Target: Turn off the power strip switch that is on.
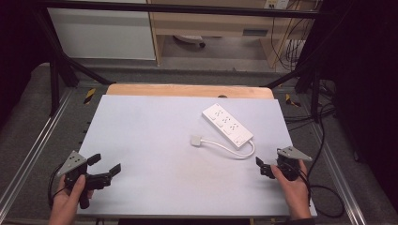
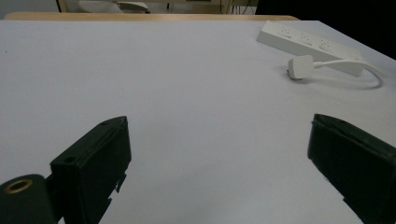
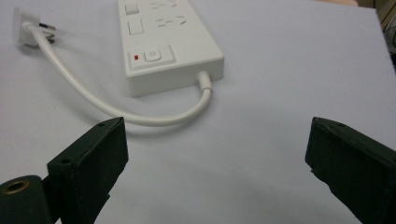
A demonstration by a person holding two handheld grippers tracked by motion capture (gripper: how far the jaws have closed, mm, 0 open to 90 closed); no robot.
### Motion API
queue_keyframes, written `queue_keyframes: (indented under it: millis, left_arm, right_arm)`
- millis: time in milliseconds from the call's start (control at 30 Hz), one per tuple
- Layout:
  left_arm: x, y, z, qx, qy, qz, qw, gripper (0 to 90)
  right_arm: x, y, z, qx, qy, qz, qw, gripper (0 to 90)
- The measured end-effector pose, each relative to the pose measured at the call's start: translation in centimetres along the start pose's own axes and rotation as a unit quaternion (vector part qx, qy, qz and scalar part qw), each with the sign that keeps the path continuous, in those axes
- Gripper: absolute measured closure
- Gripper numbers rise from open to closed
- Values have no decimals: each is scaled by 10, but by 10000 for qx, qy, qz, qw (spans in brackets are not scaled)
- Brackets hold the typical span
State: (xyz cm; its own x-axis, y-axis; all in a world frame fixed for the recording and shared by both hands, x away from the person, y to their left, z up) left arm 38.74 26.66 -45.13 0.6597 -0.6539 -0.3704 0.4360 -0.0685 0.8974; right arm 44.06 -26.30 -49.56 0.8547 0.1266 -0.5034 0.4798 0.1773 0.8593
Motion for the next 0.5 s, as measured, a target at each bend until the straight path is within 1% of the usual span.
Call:
queue_keyframes:
  millis: [100, 167, 267, 333, 400, 500]
  left_arm:
    - [1, 0, -1, 23, 20, -6, 10000, 60]
    - [1, -1, -1, -7, 20, -8, 10000, 60]
    - [2, -1, 0, -41, -15, -18, 10000, 61]
    - [2, -1, 1, -13, -21, -39, 10000, 60]
    - [2, -1, 2, -1, -32, -43, 10000, 60]
    - [2, -1, 2, 17, -50, -9, 10000, 60]
  right_arm:
    - [-1, 0, 0, 1, 37, 24, 10000, 69]
    - [-2, 3, -2, 54, 79, 81, 9999, 74]
    - [-2, 5, -3, 31, 92, 139, 9999, 81]
    - [-3, 4, -3, 75, 146, 64, 9998, 75]
    - [-5, 4, -1, 54, 73, 100, 9999, 71]
    - [-7, 8, -2, 110, 73, 176, 9998, 62]
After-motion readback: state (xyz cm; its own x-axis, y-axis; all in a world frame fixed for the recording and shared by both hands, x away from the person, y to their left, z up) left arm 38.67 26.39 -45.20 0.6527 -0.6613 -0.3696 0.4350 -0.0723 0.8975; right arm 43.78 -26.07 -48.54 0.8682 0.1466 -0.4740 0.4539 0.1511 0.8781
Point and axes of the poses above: each handheld gripper's, and its own axes: x roughly forward along the jaws, y roughly out of its top, z roughly to its right, the point moved 10 cm from there along x, roughly forward along the jaws, and after that the axes turned 11 degrees about -y, right-handed, at the moved point
